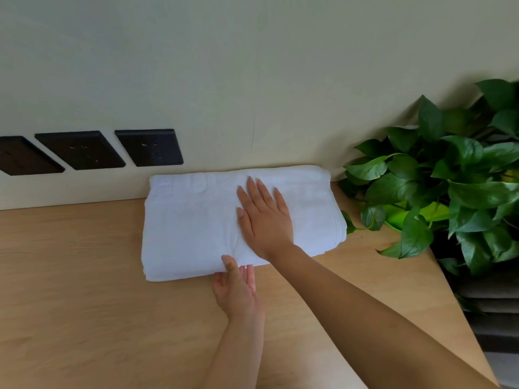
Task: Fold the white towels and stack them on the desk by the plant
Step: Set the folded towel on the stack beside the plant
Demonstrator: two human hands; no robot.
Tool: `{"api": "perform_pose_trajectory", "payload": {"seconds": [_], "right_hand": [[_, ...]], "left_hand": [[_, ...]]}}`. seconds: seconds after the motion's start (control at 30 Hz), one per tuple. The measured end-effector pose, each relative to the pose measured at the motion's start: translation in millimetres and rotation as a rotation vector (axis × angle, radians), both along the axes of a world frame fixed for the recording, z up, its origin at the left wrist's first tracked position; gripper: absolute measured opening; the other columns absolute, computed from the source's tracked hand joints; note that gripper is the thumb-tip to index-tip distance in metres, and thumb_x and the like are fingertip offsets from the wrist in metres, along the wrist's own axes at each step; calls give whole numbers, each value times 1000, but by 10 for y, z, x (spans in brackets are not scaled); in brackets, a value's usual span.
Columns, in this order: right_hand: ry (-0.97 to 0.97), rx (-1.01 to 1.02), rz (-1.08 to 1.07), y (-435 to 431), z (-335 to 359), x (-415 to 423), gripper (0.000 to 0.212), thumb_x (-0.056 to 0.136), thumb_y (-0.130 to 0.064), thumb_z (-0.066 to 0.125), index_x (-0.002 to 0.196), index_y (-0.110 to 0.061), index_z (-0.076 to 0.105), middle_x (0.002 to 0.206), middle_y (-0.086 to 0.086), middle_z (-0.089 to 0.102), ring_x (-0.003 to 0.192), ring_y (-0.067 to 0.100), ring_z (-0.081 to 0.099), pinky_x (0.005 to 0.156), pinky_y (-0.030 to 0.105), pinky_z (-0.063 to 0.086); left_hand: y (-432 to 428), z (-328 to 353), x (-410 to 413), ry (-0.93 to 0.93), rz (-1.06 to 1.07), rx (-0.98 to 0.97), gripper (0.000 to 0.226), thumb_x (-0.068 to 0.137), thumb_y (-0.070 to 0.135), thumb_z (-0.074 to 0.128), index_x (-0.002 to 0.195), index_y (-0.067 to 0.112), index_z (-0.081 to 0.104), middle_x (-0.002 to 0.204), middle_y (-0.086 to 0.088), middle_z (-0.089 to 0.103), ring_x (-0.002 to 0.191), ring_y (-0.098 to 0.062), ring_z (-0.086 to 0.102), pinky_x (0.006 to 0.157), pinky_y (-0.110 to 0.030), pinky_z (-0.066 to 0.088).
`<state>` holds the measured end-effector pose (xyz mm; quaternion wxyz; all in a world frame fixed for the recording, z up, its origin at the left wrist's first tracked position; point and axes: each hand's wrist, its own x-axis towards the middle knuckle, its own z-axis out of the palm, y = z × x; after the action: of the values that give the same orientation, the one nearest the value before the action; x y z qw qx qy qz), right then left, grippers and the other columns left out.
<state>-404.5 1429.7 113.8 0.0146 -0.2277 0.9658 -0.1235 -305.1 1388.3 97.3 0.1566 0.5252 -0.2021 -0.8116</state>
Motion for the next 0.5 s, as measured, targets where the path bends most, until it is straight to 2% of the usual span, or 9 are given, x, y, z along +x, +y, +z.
{"api": "perform_pose_trajectory", "payload": {"seconds": [0.07, 0.13, 0.2, 0.23, 0.27, 0.33, 0.4, 0.5], "right_hand": [[-8, 14, 8, 8, -14, -8, 61, 97, -44, 1, 153, -25, 15, 161, -3, 1, 148, 12, -8, 118, 36, -12], [-4, 18, 3, 5, -29, -13, 59, 98, -44, 3, 153, -25, 14, 161, -3, 0, 147, 11, -10, 118, 36, -13], [-3, 22, 0, -4, -38, -9, 59, 98, -44, 3, 153, -25, 13, 161, -3, -1, 147, 11, -10, 118, 36, -12], [-3, 22, 1, -4, -32, -1, 60, 98, -44, 2, 153, -25, 13, 161, -3, -1, 147, 11, -10, 118, 37, -12], [-7, 24, 5, -1, -22, 4, 61, 97, -44, 0, 153, -25, 12, 161, -3, -2, 147, 11, -10, 118, 37, -11], [-17, 40, 15, 10, -4, 3, 61, 97, -44, -1, 153, -25, 10, 161, -3, -3, 147, 12, -10, 119, 37, -10], [-20, 52, 14, 10, 3, -3, 59, 98, -44, 2, 154, -25, 10, 161, -3, -2, 147, 12, -9, 119, 37, -9], [-19, 45, 18, 16, 12, -19, 59, 98, -44, 3, 153, -25, 13, 161, -3, 1, 148, 12, -6, 119, 36, -8]], "left_hand": [[46, 126, 10, -140, -38, 5, 29, 85, 39, 68, 87, 15, 51, 70, 4, 55, 60, -6, 53, 57, -20, 45], [108, 332, 55, -182, -85, -110, 33, 88, 44, 63, 77, 17, 48, 65, 3, 48, 58, -9, 46, 58, -22, 38], [97, 560, 57, -43, -112, -452, 33, 94, 42, 54, 76, 14, 53, 68, 3, 54, 66, -9, 52, 67, -24, 41], [56, 642, 20, 74, -149, -589, 31, 96, 40, 51, 79, 15, 57, 75, 3, 60, 74, -8, 57, 73, -24, 44], [-24, 641, -69, 200, -198, -640, 27, 97, 38, 47, 88, 18, 62, 88, 5, 67, 87, -6, 62, 81, -23, 46], [-220, 633, -337, 386, -331, -571, 23, 101, 29, 40, 113, 26, 59, 121, 5, 63, 116, -4, 57, 97, -22, 44], [-389, 559, -568, 433, -435, -540, 29, 103, 21, 36, 126, 29, 51, 137, 7, 52, 129, -4, 46, 106, -22, 37], [-485, 408, -658, 442, -439, -456, 31, 104, 17, 36, 131, 26, 47, 143, 5, 47, 133, -6, 42, 106, -21, 37]]}}
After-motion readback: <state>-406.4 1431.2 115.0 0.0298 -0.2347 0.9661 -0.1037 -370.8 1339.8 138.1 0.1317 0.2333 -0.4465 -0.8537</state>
